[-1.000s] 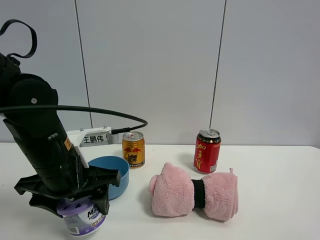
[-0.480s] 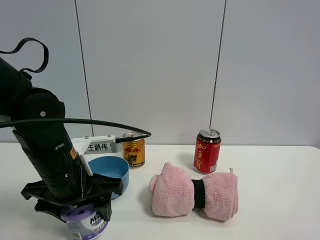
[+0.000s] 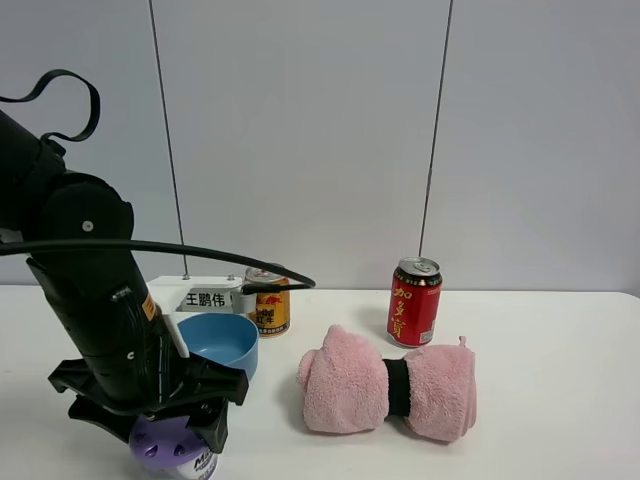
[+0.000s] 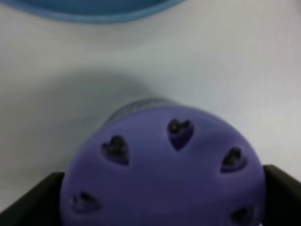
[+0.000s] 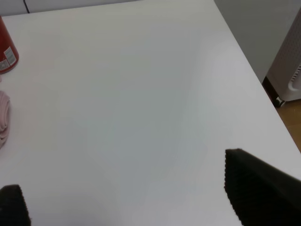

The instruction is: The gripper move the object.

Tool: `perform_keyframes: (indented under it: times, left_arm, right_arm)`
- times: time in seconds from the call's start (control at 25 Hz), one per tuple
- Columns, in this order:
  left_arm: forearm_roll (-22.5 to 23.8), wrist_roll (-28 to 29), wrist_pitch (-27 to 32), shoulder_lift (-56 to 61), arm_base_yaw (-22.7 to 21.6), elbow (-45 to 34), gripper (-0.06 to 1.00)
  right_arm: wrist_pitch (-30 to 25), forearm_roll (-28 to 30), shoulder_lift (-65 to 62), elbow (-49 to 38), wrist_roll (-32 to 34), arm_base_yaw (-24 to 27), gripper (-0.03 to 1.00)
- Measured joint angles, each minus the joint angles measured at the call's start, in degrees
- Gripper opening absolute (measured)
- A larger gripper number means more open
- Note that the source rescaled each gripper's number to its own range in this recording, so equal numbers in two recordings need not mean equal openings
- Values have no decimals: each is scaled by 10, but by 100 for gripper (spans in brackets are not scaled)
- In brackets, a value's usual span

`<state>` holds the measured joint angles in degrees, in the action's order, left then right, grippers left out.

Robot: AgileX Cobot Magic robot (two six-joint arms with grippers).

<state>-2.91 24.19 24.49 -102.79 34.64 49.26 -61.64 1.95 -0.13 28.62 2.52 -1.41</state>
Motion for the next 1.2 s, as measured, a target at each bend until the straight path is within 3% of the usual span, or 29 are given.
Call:
perform_keyframes:
  times: [0.32, 0.72, 1.0, 1.2]
  left_arm:
    - [51, -10, 166, 140, 0, 97, 25]
    - [127, -94, 429, 245, 0, 279, 26]
    - [142, -111, 445, 336, 0, 289, 25]
    - [142, -111, 445, 454, 0, 222, 25]
  right_arm:
    - [0, 0, 0, 0, 0, 0, 100]
    - [0, 0, 0, 0, 0, 0, 100]
    - [0, 0, 0, 0, 0, 0, 100]
    - [0, 0, 0, 0, 0, 0, 100]
